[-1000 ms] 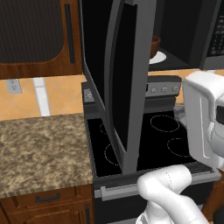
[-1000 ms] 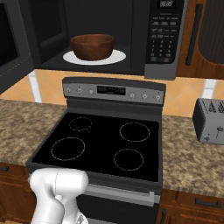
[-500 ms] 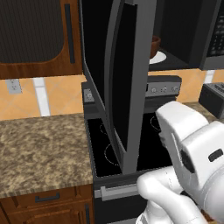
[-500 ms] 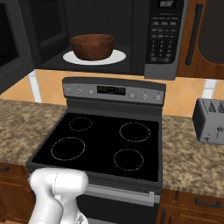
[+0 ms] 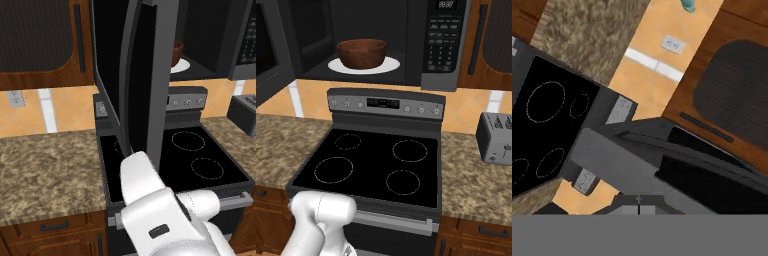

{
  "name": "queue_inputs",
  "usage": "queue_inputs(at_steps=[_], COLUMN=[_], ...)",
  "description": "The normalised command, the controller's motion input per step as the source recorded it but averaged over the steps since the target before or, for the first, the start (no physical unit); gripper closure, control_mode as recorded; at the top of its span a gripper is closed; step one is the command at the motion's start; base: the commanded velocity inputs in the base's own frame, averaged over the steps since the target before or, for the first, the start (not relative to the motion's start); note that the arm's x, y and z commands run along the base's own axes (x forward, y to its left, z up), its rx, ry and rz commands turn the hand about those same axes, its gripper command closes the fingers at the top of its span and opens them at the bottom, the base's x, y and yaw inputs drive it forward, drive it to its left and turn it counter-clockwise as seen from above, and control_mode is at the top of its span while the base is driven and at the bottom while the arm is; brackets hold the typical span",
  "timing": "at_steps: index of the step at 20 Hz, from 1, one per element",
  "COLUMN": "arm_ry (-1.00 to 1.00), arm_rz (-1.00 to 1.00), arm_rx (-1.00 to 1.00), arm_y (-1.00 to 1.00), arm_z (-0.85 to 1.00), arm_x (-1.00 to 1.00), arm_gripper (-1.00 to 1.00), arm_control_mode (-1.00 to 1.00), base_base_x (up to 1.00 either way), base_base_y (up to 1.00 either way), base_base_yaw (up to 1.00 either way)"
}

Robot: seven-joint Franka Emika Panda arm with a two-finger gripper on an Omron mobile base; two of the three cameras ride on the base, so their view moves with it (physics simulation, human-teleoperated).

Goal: Open the microwave, place the bowl with waffle inside the microwave, then close the microwave door and turn it on.

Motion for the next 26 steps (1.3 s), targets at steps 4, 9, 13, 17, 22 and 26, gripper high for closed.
queue_inputs(at_steps=[4, 9, 13, 17, 22, 26], arm_ry=[0.00, 0.01, 0.02, -0.10, -0.27, -0.33], arm_rz=[-0.22, -0.22, -0.15, -0.18, -0.14, -0.12], arm_rx=[-0.21, -0.20, -0.14, -0.13, -0.09, -0.08], arm_y=[0.87, 0.57, -0.14, -0.61, -0.99, -1.00], arm_z=[-0.53, -0.44, -0.05, 0.03, 0.27, 0.37], arm_x=[0.67, 0.97, 0.66, 0.13, -0.36, -0.24], arm_gripper=[1.00, 1.00, 1.00, 1.00, 1.00, 1.00], arm_control_mode=[-1.00, -1.00, -1.00, -1.00, -1.00, -1.00], base_base_x=[0.00, 0.00, 0.00, 0.00, 0.00, 0.00], base_base_y=[0.00, 0.00, 0.00, 0.00, 0.00, 0.00], base_base_yaw=[0.00, 0.00, 0.00, 0.00, 0.00, 0.00])
